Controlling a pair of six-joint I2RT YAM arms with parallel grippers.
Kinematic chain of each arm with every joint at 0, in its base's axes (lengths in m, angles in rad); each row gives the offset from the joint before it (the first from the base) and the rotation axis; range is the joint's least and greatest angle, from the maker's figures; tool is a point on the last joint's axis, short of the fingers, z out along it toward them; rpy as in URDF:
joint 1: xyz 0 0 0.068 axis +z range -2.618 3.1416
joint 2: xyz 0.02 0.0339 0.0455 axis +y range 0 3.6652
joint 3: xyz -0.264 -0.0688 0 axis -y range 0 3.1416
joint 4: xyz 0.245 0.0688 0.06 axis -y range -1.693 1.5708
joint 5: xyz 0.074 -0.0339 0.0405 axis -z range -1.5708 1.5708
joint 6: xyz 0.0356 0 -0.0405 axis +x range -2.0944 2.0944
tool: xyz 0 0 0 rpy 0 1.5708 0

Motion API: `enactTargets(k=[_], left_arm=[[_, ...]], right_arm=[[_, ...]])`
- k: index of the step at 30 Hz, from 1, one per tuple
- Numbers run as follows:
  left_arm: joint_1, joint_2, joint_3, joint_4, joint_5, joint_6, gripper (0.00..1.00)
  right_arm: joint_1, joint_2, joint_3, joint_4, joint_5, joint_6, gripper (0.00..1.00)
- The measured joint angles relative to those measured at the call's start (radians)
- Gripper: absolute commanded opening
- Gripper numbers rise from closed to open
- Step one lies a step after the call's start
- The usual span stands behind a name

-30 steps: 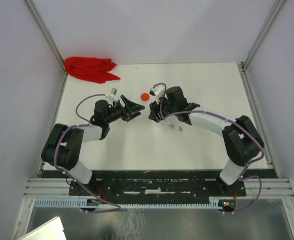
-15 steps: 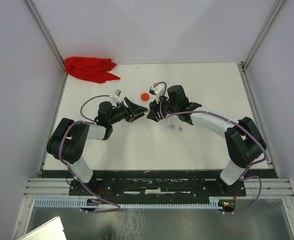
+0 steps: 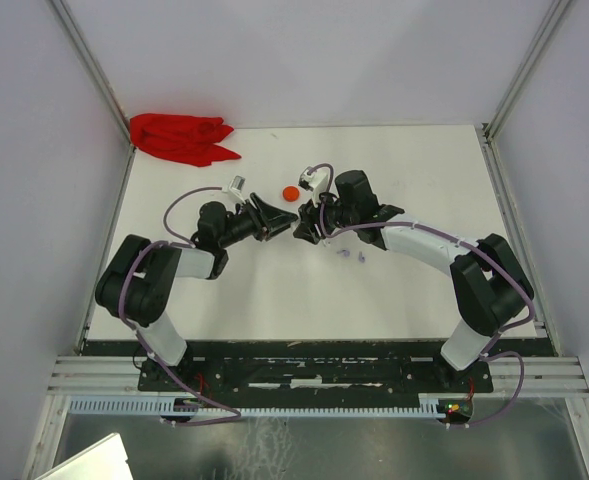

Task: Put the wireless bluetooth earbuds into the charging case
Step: Open the charging case.

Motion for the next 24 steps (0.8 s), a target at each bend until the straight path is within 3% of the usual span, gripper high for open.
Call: enactTargets(k=[24], left_arm=[[-0.012, 0.007, 0.005, -0.001, -0.004, 0.0, 0.36]], right_arm=[[0.0, -0.001, 0.0, 0.005, -0.009, 0.0, 0.33]])
